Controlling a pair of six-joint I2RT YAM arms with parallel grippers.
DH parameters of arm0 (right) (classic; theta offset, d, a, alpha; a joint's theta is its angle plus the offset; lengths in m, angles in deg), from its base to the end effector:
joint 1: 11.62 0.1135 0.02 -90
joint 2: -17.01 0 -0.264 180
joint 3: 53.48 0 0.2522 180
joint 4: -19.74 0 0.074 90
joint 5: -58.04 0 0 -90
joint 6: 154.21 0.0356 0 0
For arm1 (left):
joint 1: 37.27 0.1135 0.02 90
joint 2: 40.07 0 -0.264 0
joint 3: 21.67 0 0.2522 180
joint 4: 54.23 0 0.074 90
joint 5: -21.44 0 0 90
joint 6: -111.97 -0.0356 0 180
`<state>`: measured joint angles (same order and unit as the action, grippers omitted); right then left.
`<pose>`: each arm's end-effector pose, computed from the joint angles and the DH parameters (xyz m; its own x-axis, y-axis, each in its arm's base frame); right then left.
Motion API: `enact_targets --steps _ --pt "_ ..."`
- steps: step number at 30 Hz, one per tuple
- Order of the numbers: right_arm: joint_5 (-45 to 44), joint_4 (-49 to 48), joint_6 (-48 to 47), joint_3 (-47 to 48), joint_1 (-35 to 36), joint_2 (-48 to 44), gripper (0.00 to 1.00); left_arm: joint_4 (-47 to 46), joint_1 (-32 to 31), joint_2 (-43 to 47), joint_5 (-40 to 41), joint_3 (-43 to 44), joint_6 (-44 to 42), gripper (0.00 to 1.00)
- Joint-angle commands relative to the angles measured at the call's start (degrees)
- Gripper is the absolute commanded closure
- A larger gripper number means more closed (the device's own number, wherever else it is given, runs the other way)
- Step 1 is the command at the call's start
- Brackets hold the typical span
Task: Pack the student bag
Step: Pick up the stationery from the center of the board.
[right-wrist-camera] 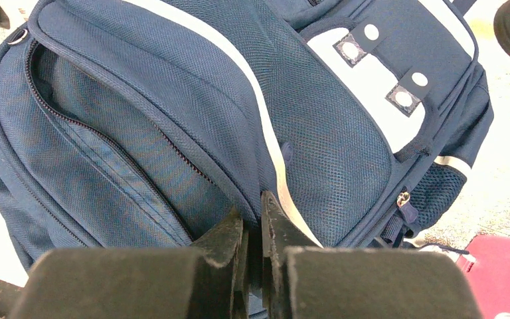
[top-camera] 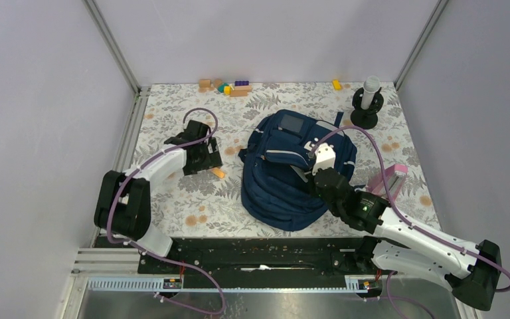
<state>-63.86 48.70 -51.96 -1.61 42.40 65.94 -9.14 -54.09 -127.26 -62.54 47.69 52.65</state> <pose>0.1281 0.1444 0.2797 -0.3384 -0.1595 -0.9274 -0.3440 0.9383 -0.0359 0.2853 -0.0824 0.2026 -0.8565 -0.2712 -0.4392 -0.2267 0.9620 -0.1520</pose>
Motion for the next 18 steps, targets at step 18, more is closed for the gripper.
enact_targets --steps 18 --pt "-0.2 -4.9 0.0 -1.3 0.4 -2.6 1.0 0.1 0.2 -12.9 -1.2 9.4 -3.6 0.24"
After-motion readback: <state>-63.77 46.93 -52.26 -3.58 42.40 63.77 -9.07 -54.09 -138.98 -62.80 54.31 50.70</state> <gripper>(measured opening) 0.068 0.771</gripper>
